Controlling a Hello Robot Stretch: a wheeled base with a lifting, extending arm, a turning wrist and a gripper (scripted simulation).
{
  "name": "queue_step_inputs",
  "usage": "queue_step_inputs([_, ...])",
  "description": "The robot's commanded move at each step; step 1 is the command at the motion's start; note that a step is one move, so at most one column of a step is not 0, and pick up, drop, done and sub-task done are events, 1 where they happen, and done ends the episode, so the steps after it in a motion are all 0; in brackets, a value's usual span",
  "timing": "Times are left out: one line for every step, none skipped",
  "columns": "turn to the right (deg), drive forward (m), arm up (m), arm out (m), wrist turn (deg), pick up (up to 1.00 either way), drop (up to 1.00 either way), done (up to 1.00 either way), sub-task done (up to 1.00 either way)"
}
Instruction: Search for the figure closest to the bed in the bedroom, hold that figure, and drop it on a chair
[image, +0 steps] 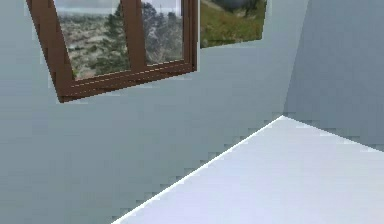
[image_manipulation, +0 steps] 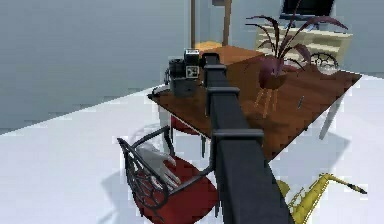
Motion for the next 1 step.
queue_step_inputs([0.0, 0.00, 0.00, 0.00, 0.0, 0.00, 0.00, 1.00, 0.00])
